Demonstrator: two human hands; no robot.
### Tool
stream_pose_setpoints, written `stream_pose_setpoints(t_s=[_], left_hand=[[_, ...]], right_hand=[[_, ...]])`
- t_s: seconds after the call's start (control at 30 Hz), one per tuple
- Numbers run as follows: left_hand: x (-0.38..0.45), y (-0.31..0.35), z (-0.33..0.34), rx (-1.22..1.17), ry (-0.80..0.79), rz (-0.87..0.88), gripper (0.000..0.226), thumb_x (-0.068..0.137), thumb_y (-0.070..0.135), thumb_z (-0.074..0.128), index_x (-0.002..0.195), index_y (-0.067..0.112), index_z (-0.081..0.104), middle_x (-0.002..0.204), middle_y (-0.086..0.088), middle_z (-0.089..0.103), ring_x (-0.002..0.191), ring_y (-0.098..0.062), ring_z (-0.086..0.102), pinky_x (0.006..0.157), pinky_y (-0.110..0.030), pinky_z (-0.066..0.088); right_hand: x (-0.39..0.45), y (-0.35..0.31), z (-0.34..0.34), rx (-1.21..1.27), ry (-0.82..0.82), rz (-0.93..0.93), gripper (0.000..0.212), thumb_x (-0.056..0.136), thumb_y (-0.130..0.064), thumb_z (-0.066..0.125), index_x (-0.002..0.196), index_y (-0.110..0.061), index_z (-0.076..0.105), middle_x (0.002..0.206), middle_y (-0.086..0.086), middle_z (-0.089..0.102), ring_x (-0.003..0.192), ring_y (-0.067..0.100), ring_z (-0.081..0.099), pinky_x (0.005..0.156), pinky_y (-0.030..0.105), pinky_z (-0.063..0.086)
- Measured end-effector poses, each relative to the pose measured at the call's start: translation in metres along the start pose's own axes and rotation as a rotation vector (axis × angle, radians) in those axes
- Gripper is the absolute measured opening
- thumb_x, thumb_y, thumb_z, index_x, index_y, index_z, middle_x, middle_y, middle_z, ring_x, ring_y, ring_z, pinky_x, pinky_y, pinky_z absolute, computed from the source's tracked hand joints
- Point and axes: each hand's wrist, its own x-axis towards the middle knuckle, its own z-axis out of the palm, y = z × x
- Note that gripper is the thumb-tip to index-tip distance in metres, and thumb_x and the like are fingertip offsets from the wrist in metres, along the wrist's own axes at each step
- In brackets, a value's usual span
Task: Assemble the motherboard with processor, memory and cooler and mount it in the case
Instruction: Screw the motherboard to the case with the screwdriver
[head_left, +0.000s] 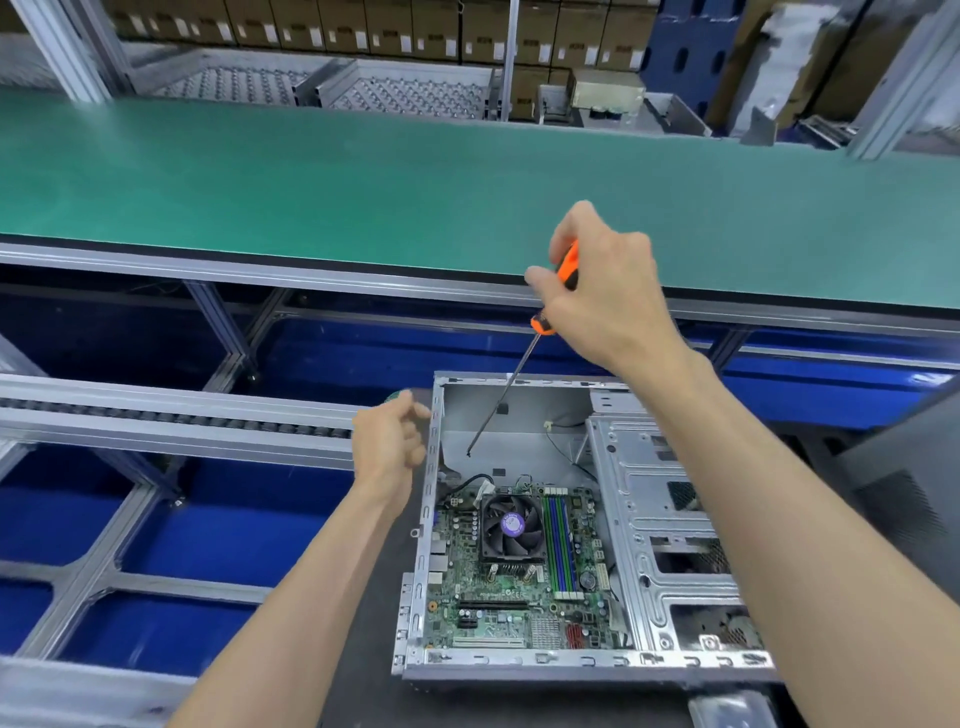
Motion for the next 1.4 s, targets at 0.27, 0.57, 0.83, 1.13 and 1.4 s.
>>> stream_pose_setpoints(t_s=[0.27, 0.57, 0.83, 1.13, 1.4], left_hand=[[-0.039, -0.021, 0.039, -0.09, -0.042, -0.261, 0.023, 0.101, 0.002, 0.047, 0.094, -0.012, 0.063, 0.076, -0.022, 0.071, 0.066, -0.024, 0.062, 0.048, -0.023, 0.051], [-0.042, -0.033, 0.079, -0.46, -0.117, -0.576, 0.018, 0.104, 0.009, 0.048, 0.111, -0.008, 0.048, 0.104, -0.034, 0.057, 0.09, -0.043, 0.066, 0.057, -0.047, 0.059], [-0.037, -0.039, 0.075, -0.661, -0.172, -0.605, 0.011, 0.096, -0.011, 0.053, 0.106, -0.011, 0.057, 0.1, -0.025, 0.062, 0.064, -0.021, 0.073, 0.058, -0.041, 0.062], [-0.044, -0.048, 0.068, -0.764, -0.13, -0.517, 0.018, 0.088, 0.0, 0.063, 0.105, -0.006, 0.062, 0.101, -0.023, 0.073, 0.08, -0.023, 0.076, 0.102, -0.054, 0.048], [-0.054, -0.046, 0.068, -1.044, -0.074, -0.455, 0.029, 0.083, 0.009, 0.069, 0.11, -0.002, 0.065, 0.106, -0.014, 0.075, 0.083, -0.017, 0.076, 0.099, -0.05, 0.051]], right_hand=[[0.003, 0.0, -0.066, -0.024, 0.14, 0.046, 0.021, 0.085, -0.029, 0.067, 0.086, -0.019, 0.048, 0.063, -0.003, 0.055, 0.07, 0.023, 0.051, 0.065, 0.029, 0.03], [-0.005, -0.007, -0.095, -0.095, 0.208, 0.042, 0.022, 0.085, -0.032, 0.067, 0.086, -0.019, 0.048, 0.066, -0.003, 0.056, 0.076, 0.027, 0.049, 0.066, 0.03, 0.021], [-0.02, -0.003, -0.096, -0.076, 0.202, 0.072, 0.022, 0.086, -0.03, 0.068, 0.087, -0.016, 0.051, 0.065, -0.005, 0.053, 0.077, 0.031, 0.053, 0.079, 0.036, 0.039], [-0.009, 0.002, -0.097, 0.006, 0.213, 0.006, 0.022, 0.085, -0.032, 0.066, 0.087, -0.018, 0.05, 0.068, -0.004, 0.054, 0.082, 0.032, 0.053, 0.07, 0.028, 0.024], [-0.007, 0.001, -0.09, 0.024, 0.213, -0.028, 0.022, 0.085, -0.031, 0.066, 0.087, -0.015, 0.05, 0.067, -0.008, 0.051, 0.08, 0.032, 0.052, 0.071, 0.025, 0.026]])
